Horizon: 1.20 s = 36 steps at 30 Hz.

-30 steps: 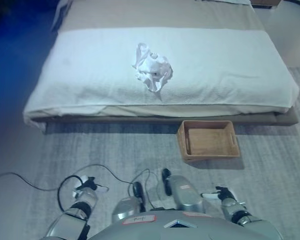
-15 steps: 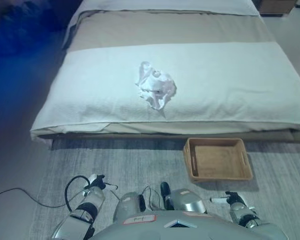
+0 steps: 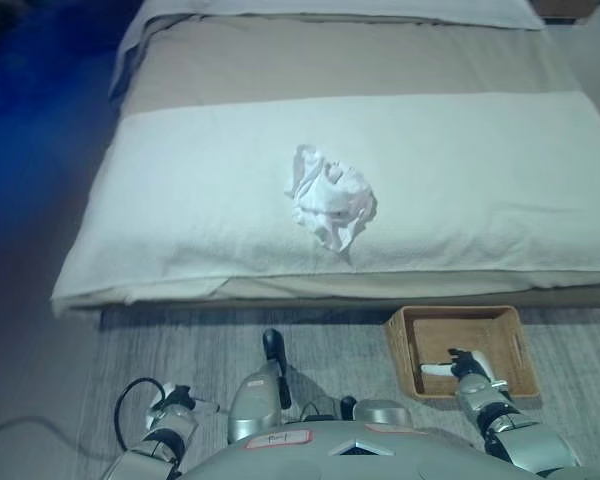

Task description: Put the clothes on the bed into the basket.

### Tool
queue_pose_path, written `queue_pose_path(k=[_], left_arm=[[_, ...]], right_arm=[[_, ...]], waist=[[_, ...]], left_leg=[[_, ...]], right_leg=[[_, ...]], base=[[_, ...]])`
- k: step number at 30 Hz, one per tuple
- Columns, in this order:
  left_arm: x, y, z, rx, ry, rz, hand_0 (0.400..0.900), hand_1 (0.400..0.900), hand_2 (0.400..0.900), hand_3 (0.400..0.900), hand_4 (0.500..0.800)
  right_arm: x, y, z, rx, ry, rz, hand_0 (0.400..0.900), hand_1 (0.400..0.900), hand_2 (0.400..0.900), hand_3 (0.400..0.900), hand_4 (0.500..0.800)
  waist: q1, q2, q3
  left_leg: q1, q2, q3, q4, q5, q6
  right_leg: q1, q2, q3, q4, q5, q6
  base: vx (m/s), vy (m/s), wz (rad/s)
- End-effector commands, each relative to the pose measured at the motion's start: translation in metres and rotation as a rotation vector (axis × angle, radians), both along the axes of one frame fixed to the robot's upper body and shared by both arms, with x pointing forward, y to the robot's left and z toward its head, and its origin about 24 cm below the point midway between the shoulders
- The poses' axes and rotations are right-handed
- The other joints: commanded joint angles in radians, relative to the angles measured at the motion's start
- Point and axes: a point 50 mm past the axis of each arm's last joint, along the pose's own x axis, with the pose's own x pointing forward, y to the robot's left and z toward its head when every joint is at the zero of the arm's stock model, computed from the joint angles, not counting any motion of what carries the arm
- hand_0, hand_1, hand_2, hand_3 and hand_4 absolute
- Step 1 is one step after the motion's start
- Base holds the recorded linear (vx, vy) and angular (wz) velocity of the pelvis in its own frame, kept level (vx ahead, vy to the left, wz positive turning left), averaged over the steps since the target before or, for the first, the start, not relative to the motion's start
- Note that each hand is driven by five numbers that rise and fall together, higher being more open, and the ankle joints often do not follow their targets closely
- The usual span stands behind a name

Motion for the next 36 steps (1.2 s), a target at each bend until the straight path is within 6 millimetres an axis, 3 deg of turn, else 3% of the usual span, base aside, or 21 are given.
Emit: queue_pose_path(k=[1, 2, 3, 4, 5, 6, 9, 10, 12, 13, 18, 24, 26, 32, 36], left_arm=[[0.032, 0.029, 0.018, 0.127, -0.097, -0.04, 0.9, 0.9, 0.9, 0.9, 0.8], [0.032, 0.029, 0.018, 0.127, -0.097, -0.04, 0.9, 0.9, 0.9, 0.9, 0.8], [0.038, 0.03, 0.02, 0.131, -0.116, -0.045, 0.9, 0.9, 0.9, 0.9, 0.8], [0.052, 0.028, 0.024, 0.142, -0.164, -0.066, 0.9, 0.9, 0.9, 0.9, 0.8], [0.053, 0.028, 0.024, 0.142, -0.164, -0.066, 0.9, 0.9, 0.9, 0.9, 0.8], [0.059, 0.027, 0.027, 0.152, -0.194, -0.077, 0.9, 0.9, 0.9, 0.9, 0.8], [0.077, 0.013, 0.029, 0.15, -0.248, -0.119, 0.9, 0.9, 0.9, 0.9, 0.8], [0.082, 0.005, 0.029, 0.139, -0.255, -0.14, 0.9, 0.9, 0.9, 0.9, 0.8], [0.086, 0.004, 0.03, 0.138, -0.265, -0.146, 0.9, 0.9, 0.9, 0.9, 0.8], [0.084, 0.005, 0.03, 0.144, -0.258, -0.158, 0.9, 0.9, 0.9, 0.9, 0.8], [0.071, 0.009, 0.026, 0.159, -0.236, -0.141, 0.9, 0.9, 0.9, 0.9, 0.8], [0.039, 0.012, 0.015, 0.184, -0.117, -0.105, 0.9, 0.9, 0.9, 0.9, 0.8], [0.029, 0.015, 0.013, 0.197, -0.087, -0.06, 0.9, 0.9, 0.9, 0.9, 0.8], [0.031, 0.013, 0.013, 0.19, -0.093, -0.039, 0.9, 0.9, 0.9, 0.9, 0.8], [0.045, 0.014, 0.017, 0.198, -0.141, -0.018, 0.9, 0.9, 0.9, 0.9, 0.8]], right_arm=[[0.032, -0.008, 0.017, -0.078, -0.103, 0.13, 0.9, 0.9, 0.9, 0.9, 0.8], [0.032, -0.008, 0.017, -0.078, -0.103, 0.13, 0.9, 0.9, 0.9, 0.9, 0.8], [0.042, -0.005, 0.021, -0.086, -0.138, 0.156, 0.9, 0.9, 0.9, 0.9, 0.8], [0.069, 0.0, 0.036, -0.143, -0.238, 0.249, 0.9, 0.9, 0.9, 0.9, 0.8], [0.069, 0.0, 0.036, -0.144, -0.238, 0.25, 0.9, 0.9, 0.9, 0.9, 0.8], [0.087, 0.005, 0.048, -0.169, -0.316, 0.308, 0.9, 0.9, 0.9, 0.9, 0.8], [0.109, 0.007, 0.066, -0.225, -0.403, 0.373, 0.9, 0.9, 0.9, 0.9, 0.8], [0.117, 0.01, 0.071, -0.256, -0.422, 0.413, 0.9, 0.9, 0.9, 0.9, 0.8], [0.123, 0.012, 0.075, -0.276, -0.436, 0.435, 0.9, 0.9, 0.9, 0.9, 0.8], [0.125, 0.013, 0.076, -0.313, -0.423, 0.475, 0.9, 0.9, 0.9, 0.9, 0.8], [0.127, 0.011, 0.081, -0.396, -0.451, 0.529, 0.9, 0.9, 0.9, 0.9, 0.8], [0.139, 0.027, 0.091, -0.4, -0.534, 0.603, 0.9, 0.9, 0.9, 0.9, 0.8], [0.154, 0.037, 0.105, -0.416, -0.616, 0.641, 0.9, 0.9, 0.9, 0.9, 0.8], [0.178, 0.052, 0.126, -0.418, -0.705, 0.674, 0.9, 0.9, 0.9, 0.9, 0.8], [0.192, 0.079, 0.132, -0.388, -0.741, 0.754, 0.9, 0.9, 0.9, 0.9, 0.8]], waist=[[0.006, -0.019, -0.049], [0.009, -0.016, -0.052], [0.002, -0.015, -0.031], [-0.022, -0.008, 0.014], [-0.021, -0.007, 0.012], [-0.034, 0.007, 0.025], [-0.061, 0.026, 0.039], [-0.078, 0.011, 0.038], [-0.074, 0.0, 0.036], [-0.066, -0.014, 0.032], [-0.053, -0.021, 0.005], [-0.042, 0.002, -0.016], [-0.029, 0.018, -0.015], [-0.012, 0.045, -0.005], [0.006, 0.063, 0.029]], left_leg=[[-0.012, -0.032, -0.015, -0.006, -0.009, 0.015], [-0.016, -0.029, -0.013, -0.006, -0.008, 0.014], [0.015, -0.038, -0.012, -0.006, -0.018, 0.029], [0.066, -0.048, -0.018, -0.006, -0.042, 0.05], [0.063, -0.047, -0.017, -0.006, -0.041, 0.05], [0.083, -0.041, -0.016, -0.006, -0.06, 0.051], [0.132, -0.041, -0.039, -0.006, -0.084, 0.035], [0.164, -0.057, -0.057, -0.006, -0.114, 0.026], [0.178, -0.063, -0.059, -0.006, -0.133, 0.023], [0.205, -0.07, -0.064, -0.006, -0.155, 0.023], [0.23, -0.069, -0.123, -0.006, -0.177, 0.014], [0.195, -0.042, -0.176, -0.006, -0.175, -0.017], [0.158, -0.03, -0.185, -0.006, -0.167, -0.035], [0.077, -0.015, -0.188, -0.006, -0.145, -0.054], [0.028, -0.008, -0.186, -0.006, -0.133, -0.056]], right_leg=[[-0.136, -0.007, -0.015, 0.458, 0.283, 0.082], [-0.142, -0.004, -0.012, 0.46, 0.285, 0.081], [-0.207, 0.003, -0.003, 0.575, 0.345, 0.081], [-0.33, 0.032, -0.018, 0.727, 0.325, 0.075], [-0.335, 0.033, -0.017, 0.729, 0.325, 0.074], [-0.404, 0.021, -0.04, 0.682, 0.249, 0.047], [-0.43, 0.025, -0.081, 0.418, 0.156, 0.038], [-0.419, 0.055, -0.047, 0.146, 0.186, 0.068], [-0.419, 0.045, -0.057, 0.029, 0.229, 0.085], [-0.418, 0.039, -0.07, -0.02, 0.258, 0.1], [-0.363, 0.033, -0.067, -0.013, 0.262, 0.082], [-0.322, 0.029, -0.149, -0.079, 0.248, 0.064], [-0.327, 0.029, -0.17, -0.107, 0.247, 0.061], [-0.391, 0.031, -0.188, -0.109, 0.244, 0.059], [-0.436, 0.036, -0.191, -0.109, 0.247, 0.057]], base=[[0.47, 0.265, -0.21], [0.35, 0.247, -0.15], [0.25, 0.242, 0.12], [0.26, 0.242, 0.14], [0.29, 0.251, 0.17], [0.2, 0.121, 0.12], [0.37, 0.066, 0.39], [0.37, -0.019, 0.51], [0.35, -0.072, 0.5], [0.45, -0.119, 0.9], [0.29, -0.116, 0.69], [0.22, -0.139, 0.53], [0.12, -0.095, 0.33], [0.04, -0.059, 0.19], [0.03, -0.015, -0.02]])
